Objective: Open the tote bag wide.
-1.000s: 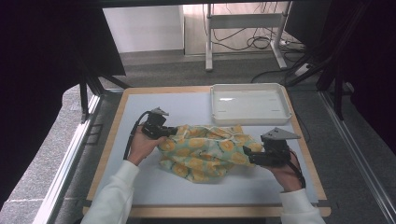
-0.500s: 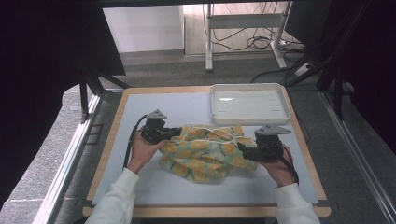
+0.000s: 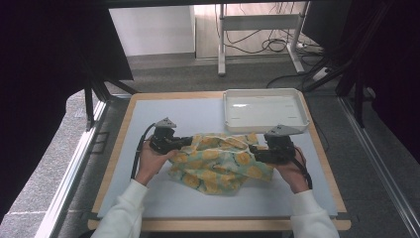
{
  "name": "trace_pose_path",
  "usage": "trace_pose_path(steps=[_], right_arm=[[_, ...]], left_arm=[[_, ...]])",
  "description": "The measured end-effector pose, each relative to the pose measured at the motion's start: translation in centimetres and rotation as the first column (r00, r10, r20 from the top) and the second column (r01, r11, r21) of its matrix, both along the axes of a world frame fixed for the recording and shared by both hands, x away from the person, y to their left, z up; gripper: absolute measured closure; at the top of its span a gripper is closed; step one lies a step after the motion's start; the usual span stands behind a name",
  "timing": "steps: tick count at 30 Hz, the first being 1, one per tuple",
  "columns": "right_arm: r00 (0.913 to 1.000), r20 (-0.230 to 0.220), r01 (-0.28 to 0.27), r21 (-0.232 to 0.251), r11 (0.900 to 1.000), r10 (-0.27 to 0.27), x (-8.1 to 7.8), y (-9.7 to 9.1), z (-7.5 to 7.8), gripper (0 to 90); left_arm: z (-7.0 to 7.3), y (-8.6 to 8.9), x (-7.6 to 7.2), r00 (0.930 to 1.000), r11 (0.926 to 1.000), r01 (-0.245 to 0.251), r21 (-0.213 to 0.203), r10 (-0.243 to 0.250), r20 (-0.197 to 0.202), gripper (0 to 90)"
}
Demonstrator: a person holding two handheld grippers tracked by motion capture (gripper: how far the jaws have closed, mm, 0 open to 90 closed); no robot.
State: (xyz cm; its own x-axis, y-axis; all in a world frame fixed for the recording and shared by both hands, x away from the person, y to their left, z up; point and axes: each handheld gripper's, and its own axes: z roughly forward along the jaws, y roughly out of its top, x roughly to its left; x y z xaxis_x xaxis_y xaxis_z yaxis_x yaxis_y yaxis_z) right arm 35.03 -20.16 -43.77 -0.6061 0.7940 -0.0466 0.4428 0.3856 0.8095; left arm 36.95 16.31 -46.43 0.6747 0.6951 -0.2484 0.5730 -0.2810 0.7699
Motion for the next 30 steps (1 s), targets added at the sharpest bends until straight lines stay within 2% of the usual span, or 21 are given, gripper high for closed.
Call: trace_pose_path(steps=[4, 10, 18, 22, 27, 30], right_arm=[[1.0, -0.005, -0.004, 0.013, 0.9999, 0.004, 0.3, -0.1, -0.2, 31.2], [0.9997, -0.023, -0.01, -0.009, 0.9999, 0.01, 1.1, 0.2, -0.9, 32.2], [0.998, -0.05, -0.039, -0.025, 0.9989, 0.038, 2.2, 0.9, -1.6, 35.0], [0.9979, -0.049, -0.045, -0.025, 0.9987, 0.043, 2.9, 1.3, -1.7, 36.4], [0.9946, -0.052, -0.092, -0.051, 0.9944, 0.09, 4.3, 3.0, -1.8, 40.6], [0.9934, -0.058, -0.103, -0.065, 0.9926, 0.099, 4.6, 3.6, -2.0, 41.9]], left_arm=[[0.1, 0.1, 0.1, 1.0, 0.9996, 0.002, -0.029, -0.003, -0.008, 89.5], [0.2, 0.3, 0.3, 0.9999, 0.9994, 0.002, -0.034, -0.003, -0.01, 89.5], [0.0, -0.1, 0.2, 0.9999, 0.9998, 0.007, -0.019, -0.008, -0.01, 89.5], [0.0, -0.1, 0.2, 0.9999, 0.9998, 0.009, -0.018, -0.009, -0.011, 89.5], [0.1, -0.1, 0.2, 0.9999, 0.9995, 0.006, -0.031, -0.007, -0.01, 89.5], [0.1, -0.2, 0.2, 0.9999, 0.9996, 0.01, -0.027, -0.01, -0.009, 89.5]])
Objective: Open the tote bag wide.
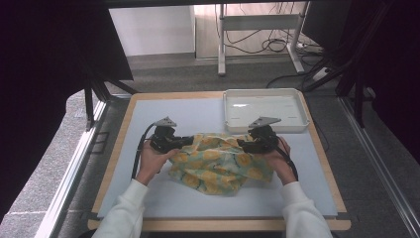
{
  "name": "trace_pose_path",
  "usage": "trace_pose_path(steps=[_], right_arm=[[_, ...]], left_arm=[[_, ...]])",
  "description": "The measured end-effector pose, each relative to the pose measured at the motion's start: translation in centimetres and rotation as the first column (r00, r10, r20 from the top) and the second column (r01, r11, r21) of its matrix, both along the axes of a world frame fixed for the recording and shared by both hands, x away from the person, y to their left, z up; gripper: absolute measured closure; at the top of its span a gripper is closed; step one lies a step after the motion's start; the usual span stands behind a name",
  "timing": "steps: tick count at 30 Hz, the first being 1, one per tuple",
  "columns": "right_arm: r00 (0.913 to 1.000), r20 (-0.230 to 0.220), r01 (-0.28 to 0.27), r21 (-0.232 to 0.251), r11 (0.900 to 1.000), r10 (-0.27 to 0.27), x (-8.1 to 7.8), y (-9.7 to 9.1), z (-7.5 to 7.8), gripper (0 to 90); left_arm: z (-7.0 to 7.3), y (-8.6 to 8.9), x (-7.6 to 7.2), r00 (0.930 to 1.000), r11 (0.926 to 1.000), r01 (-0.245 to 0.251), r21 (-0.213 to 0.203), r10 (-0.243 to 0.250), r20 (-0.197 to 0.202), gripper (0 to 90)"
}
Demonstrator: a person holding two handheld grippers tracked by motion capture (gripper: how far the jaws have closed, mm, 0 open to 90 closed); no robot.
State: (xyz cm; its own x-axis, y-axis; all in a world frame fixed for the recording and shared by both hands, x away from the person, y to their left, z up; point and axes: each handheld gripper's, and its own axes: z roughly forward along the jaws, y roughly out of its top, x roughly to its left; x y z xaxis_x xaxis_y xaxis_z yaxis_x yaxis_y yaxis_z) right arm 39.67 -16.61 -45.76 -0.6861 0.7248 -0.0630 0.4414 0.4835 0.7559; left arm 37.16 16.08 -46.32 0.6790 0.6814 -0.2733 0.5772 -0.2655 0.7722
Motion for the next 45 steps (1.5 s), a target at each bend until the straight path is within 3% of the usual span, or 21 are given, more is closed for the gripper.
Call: trace_pose_path(steps=[10, 19, 23, 28, 45], right_arm=[[0.9993, -0.036, -0.008, -0.055, 0.9985, 0.006, 0.8, 0.5, -1.4, 49.3], [0.9977, -0.062, 0.019, -0.118, 0.9928, -0.026, 1.3, 0.4, -3.0, 58.7], [0.9962, -0.073, 0.038, -0.113, 0.9928, -0.047, 1.5, 0.0, -3.5, 70.1], [0.9953, -0.072, 0.06, -0.073, 0.9955, -0.065, 1.5, -0.6, -3.3, 86.2], [0.9977, -0.003, 0.068, 0.054, 0.9962, -0.068, 0.4, -2.1, -0.9, 89.0]], left_arm=[[-0.1, -0.2, 0.1, 1.0, 1.0, 0.001, 0.008, -0.001, -0.003, 89.6], [-0.3, -0.3, 0.1, 1.0, 0.9999, 0.004, 0.012, -0.004, -0.006, 89.5], [-0.3, -0.2, 0.1, 1.0, 0.9999, 0.006, 0.013, -0.006, -0.005, 89.5], [-0.2, -0.1, 0.1, 1.0, 0.9999, 0.005, 0.011, -0.005, -0.002, 89.4], [-0.1, 0.3, -0.1, 1.0, 1.0, 0.002, -0.01, -0.002, 0.006, 89.5]])
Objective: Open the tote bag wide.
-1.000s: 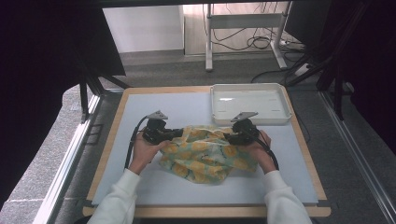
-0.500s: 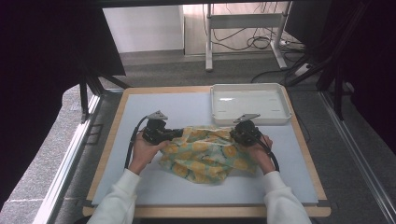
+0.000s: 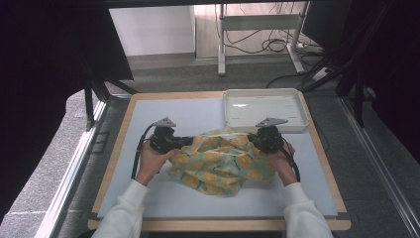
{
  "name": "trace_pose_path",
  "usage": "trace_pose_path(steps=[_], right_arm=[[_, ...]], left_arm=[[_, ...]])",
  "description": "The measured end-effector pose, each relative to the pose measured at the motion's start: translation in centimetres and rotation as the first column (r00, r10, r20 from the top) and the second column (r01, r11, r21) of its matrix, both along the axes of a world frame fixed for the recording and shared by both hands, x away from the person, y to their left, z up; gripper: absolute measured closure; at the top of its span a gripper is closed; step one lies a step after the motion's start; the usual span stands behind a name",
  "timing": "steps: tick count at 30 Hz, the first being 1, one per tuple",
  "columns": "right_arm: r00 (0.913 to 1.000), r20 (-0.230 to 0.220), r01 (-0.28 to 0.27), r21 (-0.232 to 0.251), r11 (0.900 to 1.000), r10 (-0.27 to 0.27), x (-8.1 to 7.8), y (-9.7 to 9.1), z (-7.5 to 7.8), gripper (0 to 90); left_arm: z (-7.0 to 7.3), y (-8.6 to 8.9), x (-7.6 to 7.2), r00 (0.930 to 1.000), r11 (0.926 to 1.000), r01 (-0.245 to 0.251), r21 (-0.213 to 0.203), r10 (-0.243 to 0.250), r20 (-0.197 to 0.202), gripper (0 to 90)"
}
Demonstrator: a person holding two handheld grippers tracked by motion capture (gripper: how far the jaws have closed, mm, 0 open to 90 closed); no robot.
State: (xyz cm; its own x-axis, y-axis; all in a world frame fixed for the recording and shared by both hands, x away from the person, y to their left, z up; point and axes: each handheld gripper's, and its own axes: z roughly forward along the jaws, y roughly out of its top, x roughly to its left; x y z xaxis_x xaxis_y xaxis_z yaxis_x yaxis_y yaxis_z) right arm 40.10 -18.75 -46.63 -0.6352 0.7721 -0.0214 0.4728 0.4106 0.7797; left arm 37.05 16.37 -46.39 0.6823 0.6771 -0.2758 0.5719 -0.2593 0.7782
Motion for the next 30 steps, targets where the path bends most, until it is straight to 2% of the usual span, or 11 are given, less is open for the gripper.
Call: trace_pose_path(steps=[1, 2, 4, 9, 15, 23, 26, 30], right_arm=[[1.0, 0.006, -0.003, 0.008, 1.0, 0.003, -0.1, 0.0, 0.1, 89.0], [0.9997, 0.009, -0.025, 0.045, 0.9987, 0.025, -0.2, -0.1, 0.2, 89.0], [0.9996, 0.009, -0.027, 0.054, 0.9982, 0.027, -0.2, -0.1, 0.2, 89.0], [0.999, 0.02, -0.04, 0.051, 0.9979, 0.039, -0.5, 0.1, 0.4, 89.0], [0.9981, 0.043, -0.047, 0.072, 0.9963, 0.044, -0.9, 0.0, 0.9, 88.9], [0.9977, 0.042, -0.057, 0.081, 0.9951, 0.053, -1.1, -0.1, 1.0, 89.0], [0.9972, 0.041, -0.065, 0.081, 0.9946, 0.062, -1.3, 0.0, 1.1, 89.0], [0.9967, 0.044, -0.071, 0.091, 0.9933, 0.067, -1.5, 0.0, 1.3, 89.0]], left_arm=[[0.0, 0.0, 0.0, 1.0, 1.0, -0.001, -0.001, 0.001, 0.002, 89.5], [0.0, 0.1, 0.0, 1.0, 1.0, 0.0, -0.008, 0.0, 0.004, 89.6], [0.0, 0.1, -0.1, 1.0, 0.9999, 0.005, -0.016, -0.005, 0.001, 89.5], [0.2, 0.3, -0.1, 0.9999, 0.9995, 0.009, -0.03, -0.009, 0.005, 89.6], [0.2, 0.5, -0.3, 0.9999, 0.999, 0.009, -0.043, -0.009, 0.013, 89.6], [0.2, 0.4, -0.5, 0.9998, 0.998, 0.014, -0.062, -0.013, 0.015, 89.6], [0.3, 0.4, -0.6, 0.9995, 0.9952, 0.033, -0.092, -0.033, 0.005, 89.6], [0.4, 0.2, -0.8, 0.9991, 0.9952, 0.041, -0.089, -0.04, 0.014, 89.6]])
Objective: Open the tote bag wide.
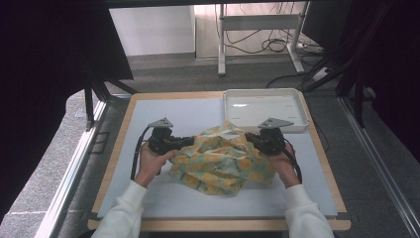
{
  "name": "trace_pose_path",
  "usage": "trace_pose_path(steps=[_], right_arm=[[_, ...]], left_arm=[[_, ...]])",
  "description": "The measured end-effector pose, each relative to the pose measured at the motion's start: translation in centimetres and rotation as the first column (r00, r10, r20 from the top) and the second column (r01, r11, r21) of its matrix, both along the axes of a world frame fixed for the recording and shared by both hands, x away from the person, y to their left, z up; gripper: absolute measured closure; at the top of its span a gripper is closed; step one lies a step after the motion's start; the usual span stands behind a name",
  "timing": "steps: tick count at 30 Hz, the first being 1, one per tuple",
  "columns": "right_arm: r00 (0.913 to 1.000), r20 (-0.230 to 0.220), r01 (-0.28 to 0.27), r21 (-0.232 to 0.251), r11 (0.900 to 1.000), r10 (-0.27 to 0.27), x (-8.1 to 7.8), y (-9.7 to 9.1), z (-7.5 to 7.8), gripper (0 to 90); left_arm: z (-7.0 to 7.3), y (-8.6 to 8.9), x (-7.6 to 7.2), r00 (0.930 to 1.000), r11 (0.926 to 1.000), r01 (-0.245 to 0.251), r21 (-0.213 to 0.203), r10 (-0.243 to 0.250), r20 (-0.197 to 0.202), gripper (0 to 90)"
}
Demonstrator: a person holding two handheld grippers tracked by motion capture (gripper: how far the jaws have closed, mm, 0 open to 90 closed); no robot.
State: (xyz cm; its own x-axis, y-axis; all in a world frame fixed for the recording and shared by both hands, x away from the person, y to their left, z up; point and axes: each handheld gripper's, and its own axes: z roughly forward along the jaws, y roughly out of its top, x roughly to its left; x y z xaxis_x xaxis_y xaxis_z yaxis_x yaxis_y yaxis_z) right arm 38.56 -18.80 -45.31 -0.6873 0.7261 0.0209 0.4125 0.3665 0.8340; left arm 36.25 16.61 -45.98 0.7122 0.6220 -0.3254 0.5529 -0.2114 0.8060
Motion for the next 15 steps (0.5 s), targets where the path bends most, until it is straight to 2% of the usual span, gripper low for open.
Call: trace_pose_path(steps=[7, 15], right_arm=[[0.9998, 0.007, -0.018, 0.014, 0.9997, 0.018, -0.9, -0.2, 0.5, 88.9], [0.9997, 0.007, -0.023, 0.021, 0.9995, 0.023, -1.2, -0.3, 0.6, 88.9]], left_arm=[[0.4, 0.2, -0.7, 0.9998, 0.9998, 0.009, -0.02, -0.009, 0.015, 89.6], [0.6, 0.1, -1.0, 0.9995, 0.9997, 0.019, -0.012, -0.019, 0.026, 89.1]])
